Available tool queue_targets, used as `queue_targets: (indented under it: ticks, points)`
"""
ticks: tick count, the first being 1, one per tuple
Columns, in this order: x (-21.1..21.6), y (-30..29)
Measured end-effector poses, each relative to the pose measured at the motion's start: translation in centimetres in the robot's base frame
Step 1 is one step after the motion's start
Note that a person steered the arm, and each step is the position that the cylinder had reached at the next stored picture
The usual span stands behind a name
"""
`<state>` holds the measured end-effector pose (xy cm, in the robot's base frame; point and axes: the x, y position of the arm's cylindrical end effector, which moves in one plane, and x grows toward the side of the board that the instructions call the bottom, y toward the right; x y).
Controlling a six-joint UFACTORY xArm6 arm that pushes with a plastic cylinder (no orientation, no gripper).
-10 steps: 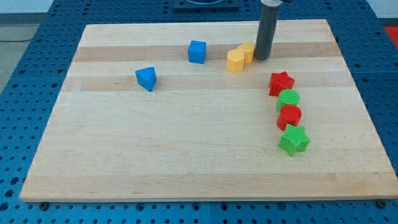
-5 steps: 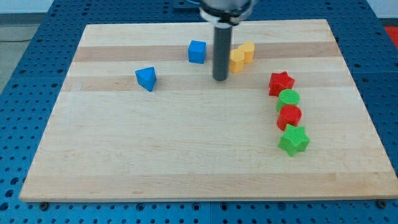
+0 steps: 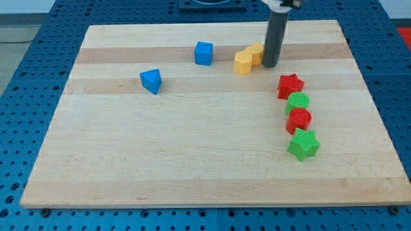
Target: Move the yellow heart top of the yellow hexagon
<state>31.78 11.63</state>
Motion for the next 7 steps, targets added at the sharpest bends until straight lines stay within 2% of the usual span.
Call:
queue_targets:
  ticks: [3,4,5,7]
  points:
    - [-1.8,-4.1]
    - [-1.6,-3.1]
    - [0.0,-1.2]
    - [1.1,-3.6]
